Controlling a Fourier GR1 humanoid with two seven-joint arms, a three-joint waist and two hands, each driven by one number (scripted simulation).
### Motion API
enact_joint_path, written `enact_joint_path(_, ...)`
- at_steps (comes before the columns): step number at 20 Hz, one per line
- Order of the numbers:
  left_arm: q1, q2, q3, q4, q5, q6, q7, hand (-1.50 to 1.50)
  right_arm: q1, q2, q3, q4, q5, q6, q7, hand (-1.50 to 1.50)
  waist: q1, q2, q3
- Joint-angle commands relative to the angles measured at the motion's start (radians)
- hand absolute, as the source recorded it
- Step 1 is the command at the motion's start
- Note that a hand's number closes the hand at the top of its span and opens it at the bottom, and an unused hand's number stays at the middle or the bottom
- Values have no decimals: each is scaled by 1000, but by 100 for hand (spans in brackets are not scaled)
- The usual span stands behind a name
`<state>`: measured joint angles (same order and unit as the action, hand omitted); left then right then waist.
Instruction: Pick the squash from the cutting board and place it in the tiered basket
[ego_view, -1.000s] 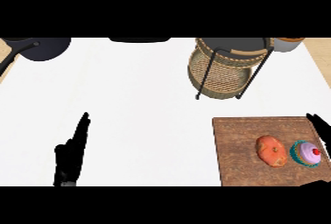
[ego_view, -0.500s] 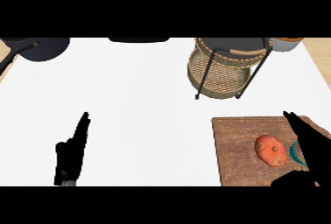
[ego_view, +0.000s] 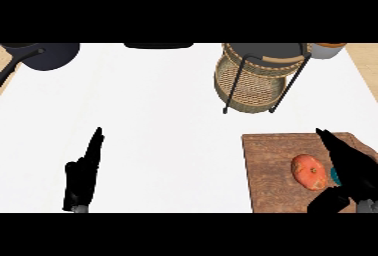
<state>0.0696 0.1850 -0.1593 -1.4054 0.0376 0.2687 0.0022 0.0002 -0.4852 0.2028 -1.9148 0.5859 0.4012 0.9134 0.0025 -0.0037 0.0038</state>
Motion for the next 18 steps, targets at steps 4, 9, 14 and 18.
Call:
enact_joint_path(4, 37, 2, 3, -60, -21, -24, 68, 0, 5, -5, -90, 10, -15, 110, -13, -150, -2, 3, -4)
enact_joint_path(9, 15, -41, 1, 5, -46, -11, 34, 0, 6, 69, -25, 66, 50, 115, 20, -150, -2, 4, -4)
enact_joint_path(14, 49, -20, 34, -66, -28, -46, 54, 0, 5, 83, -97, 117, 33, 135, -42, -150, -2, 3, -4)
enact_joint_path(18, 2, -59, 30, 8, -61, -29, 45, 0, -23, 133, -89, 201, 81, 101, -64, -150, -2, 4, -4)
